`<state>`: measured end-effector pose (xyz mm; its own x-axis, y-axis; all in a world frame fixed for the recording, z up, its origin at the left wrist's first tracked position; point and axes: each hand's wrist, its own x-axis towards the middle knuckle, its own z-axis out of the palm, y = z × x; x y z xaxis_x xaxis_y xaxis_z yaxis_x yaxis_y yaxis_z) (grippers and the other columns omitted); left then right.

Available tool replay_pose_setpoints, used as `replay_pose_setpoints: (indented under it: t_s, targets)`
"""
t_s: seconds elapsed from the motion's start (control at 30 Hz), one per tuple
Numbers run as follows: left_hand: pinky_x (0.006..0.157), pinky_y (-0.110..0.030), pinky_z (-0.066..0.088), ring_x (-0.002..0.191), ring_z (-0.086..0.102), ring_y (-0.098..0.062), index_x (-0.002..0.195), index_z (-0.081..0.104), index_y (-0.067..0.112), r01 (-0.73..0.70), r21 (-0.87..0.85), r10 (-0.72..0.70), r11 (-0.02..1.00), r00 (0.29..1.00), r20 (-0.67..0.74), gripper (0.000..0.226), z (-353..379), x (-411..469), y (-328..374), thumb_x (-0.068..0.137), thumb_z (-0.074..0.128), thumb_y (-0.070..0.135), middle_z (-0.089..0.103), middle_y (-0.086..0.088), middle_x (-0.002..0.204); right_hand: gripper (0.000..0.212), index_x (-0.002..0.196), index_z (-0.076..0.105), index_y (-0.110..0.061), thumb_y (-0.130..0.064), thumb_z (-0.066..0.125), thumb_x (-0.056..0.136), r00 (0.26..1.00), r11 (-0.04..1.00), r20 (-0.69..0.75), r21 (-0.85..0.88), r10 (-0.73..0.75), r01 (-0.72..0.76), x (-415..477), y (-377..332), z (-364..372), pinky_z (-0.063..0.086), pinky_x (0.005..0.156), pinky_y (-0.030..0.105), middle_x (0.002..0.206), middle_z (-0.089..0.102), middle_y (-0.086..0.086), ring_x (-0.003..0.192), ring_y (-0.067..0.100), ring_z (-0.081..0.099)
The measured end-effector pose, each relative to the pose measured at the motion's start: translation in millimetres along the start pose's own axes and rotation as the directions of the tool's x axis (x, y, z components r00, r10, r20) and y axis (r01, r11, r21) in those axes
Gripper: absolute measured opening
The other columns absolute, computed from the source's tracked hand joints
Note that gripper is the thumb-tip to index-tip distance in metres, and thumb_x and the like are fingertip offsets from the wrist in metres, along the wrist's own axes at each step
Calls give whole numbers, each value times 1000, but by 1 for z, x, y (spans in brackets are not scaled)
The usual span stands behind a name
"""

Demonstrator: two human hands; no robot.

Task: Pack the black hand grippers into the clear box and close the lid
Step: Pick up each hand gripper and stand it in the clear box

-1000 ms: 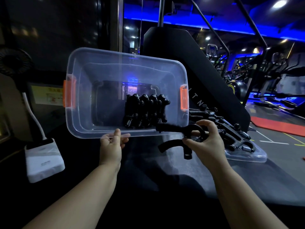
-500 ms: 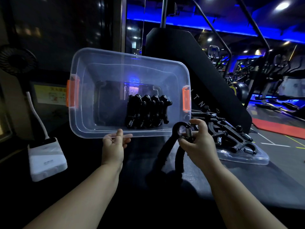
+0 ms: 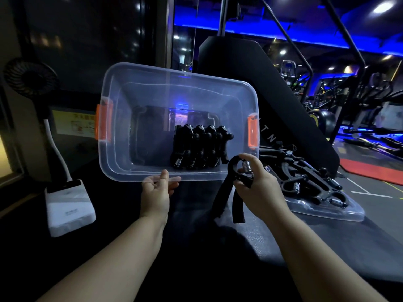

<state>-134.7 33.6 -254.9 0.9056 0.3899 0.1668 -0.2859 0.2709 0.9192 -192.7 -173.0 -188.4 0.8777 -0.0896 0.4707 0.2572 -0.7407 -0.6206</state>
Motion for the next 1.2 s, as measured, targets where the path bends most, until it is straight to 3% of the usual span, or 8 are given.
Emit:
replay_pose_setpoints:
  t_s: [0.13, 0.27, 0.43, 0.53, 0.7, 0.83, 0.97, 1.2]
  targets:
    - [71, -27, 45, 78, 65, -15, 107, 44, 7, 2, -9, -2, 1000, 1000, 0, 26, 1, 0, 1, 98, 47, 31, 74, 2, 73, 85, 137, 30, -59, -9, 66, 79, 989, 1000, 147, -13, -25, 27, 3, -1, -10, 43, 60, 12, 98, 61, -15, 58, -3, 54]
    - [70, -27, 45, 76, 64, -14, 102, 43, 10, -1, -25, 1, 1000, 1000, 1, 21, 0, -1, 1, 98, 47, 30, 73, 1, 75, 96, 136, 16, -66, -10, 69, 78, 967, 997, 254, -66, -30, 48, 11, -2, -13, 57, 79, 35, 107, 56, -14, 79, 14, 68]
    - [70, -26, 44, 76, 63, -13, 93, 41, 17, 9, -44, -9, 999, 1000, 2, 14, 1, -2, 3, 98, 47, 29, 72, 0, 76, 95, 138, 8, -65, -13, 66, 83, 943, 989, 334, -134, -8, 56, 18, -4, -14, 55, 55, 27, 110, 64, -1, 57, 11, 69]
    - [70, -26, 44, 76, 63, -13, 89, 40, 22, 13, -52, -14, 999, 1000, -3, 14, 2, -4, 5, 98, 47, 30, 72, -1, 78, 95, 139, 10, -63, -11, 66, 84, 936, 991, 352, -127, 1, 46, 21, -9, -15, 59, 61, 33, 119, 60, -5, 54, 11, 69]
    - [71, -26, 45, 77, 63, -12, 90, 41, 20, 3, -35, -3, 999, 1000, 8, 14, 1, -4, 5, 98, 46, 31, 73, 1, 76, 93, 142, 20, -57, -4, 68, 82, 945, 999, 325, -21, -30, 39, 27, -21, -13, 61, 63, 36, 138, 47, -5, 59, 20, 70]
    - [69, -25, 43, 74, 63, -10, 90, 41, 21, 14, -43, -14, 999, 1000, 9, 14, 0, -2, 5, 98, 47, 31, 73, 4, 71, 92, 137, 31, -58, 2, 70, 79, 972, 978, 223, 204, -80, 33, 35, -31, -10, 58, 57, 27, 119, 58, -7, 66, 19, 70]
    - [68, -24, 44, 73, 63, -8, 92, 42, 18, 17, -38, -16, 999, 1000, 12, 14, 1, -3, 6, 98, 46, 31, 72, 3, 74, 90, 136, 33, -55, 4, 69, 80, 991, 900, 125, 436, -55, -5, 51, -33, -2, 59, 62, 33, 88, 69, 0, 69, 13, 67]
    - [68, -25, 45, 74, 61, -13, 90, 43, 20, 24, -52, -24, 998, 1000, -9, 14, 1, -3, 7, 97, 48, 30, 68, -2, 80, 91, 136, 28, -58, -5, 72, 77, 999, 943, 17, 333, -33, 25, 93, -41, 33, 61, 65, 41, 122, 61, 3, 65, 15, 66]
